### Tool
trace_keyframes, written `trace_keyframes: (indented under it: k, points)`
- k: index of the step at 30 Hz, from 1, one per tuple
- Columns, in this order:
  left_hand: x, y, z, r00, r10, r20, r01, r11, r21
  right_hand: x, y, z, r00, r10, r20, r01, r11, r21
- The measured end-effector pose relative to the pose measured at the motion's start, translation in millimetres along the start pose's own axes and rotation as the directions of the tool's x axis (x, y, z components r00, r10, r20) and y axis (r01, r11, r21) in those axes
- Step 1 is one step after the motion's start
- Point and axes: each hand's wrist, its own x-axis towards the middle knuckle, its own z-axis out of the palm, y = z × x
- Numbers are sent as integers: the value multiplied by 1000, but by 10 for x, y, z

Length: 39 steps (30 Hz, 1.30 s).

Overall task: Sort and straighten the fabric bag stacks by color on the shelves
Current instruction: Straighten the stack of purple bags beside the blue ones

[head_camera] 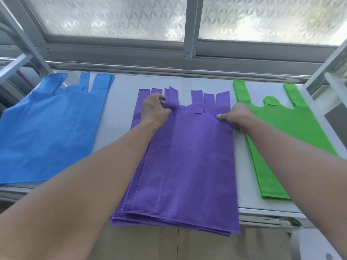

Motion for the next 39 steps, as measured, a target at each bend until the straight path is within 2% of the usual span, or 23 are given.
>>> trace_keyframes:
  k: [1,3,5,7,9,11,13,15,21,24,26,28,30,32,39]
  points:
    - [-53,-12,23,989,150,18,-151,988,39,1,-6,-2,1000,13,9,-14,999,33]
    - [-162,-64,90,916,390,91,-397,915,75,-20,11,0,1000,-4,-4,4,1000,2]
    - [-279,-122,151,858,491,152,-506,858,85,-72,29,20,996,-68,-59,68,998,-11]
    - [-349,-178,186,846,515,135,-528,846,76,-100,80,70,989,-106,-104,116,989,94]
    - [-367,-227,198,884,464,64,-468,879,93,-71,176,125,989,-88,-119,120,950,290]
    - [-326,-217,168,946,324,-26,-318,939,129,-42,258,153,992,-58,-109,104,868,485]
    - [-260,-195,115,982,182,-50,-175,978,116,-113,242,119,996,-33,-81,76,784,616]
    - [-215,-212,26,991,137,-12,-136,988,68,-199,210,71,998,-47,-33,57,732,679]
    - [-143,-329,-358,988,150,33,-140,968,-208,-381,48,-117,980,-189,53,67,572,817]
    - [-123,-371,-564,993,39,109,16,886,-464,-414,-127,-172,957,-289,16,147,531,834]
    - [-81,-424,-620,990,-50,135,114,842,-526,-401,-213,-142,944,-327,-33,205,507,837]
    - [-49,-461,-590,984,-132,116,170,882,-439,-353,-226,-27,950,-313,-22,195,533,824]
    - [-37,-481,-504,976,-200,84,215,944,-250,-286,-177,147,970,-240,38,124,625,771]
    - [-28,-488,-423,968,-243,70,251,957,-148,-242,-118,292,985,-158,68,71,733,676]
    - [71,-495,-386,923,-384,-8,377,911,-166,-230,-210,385,981,-179,-81,196,907,374]
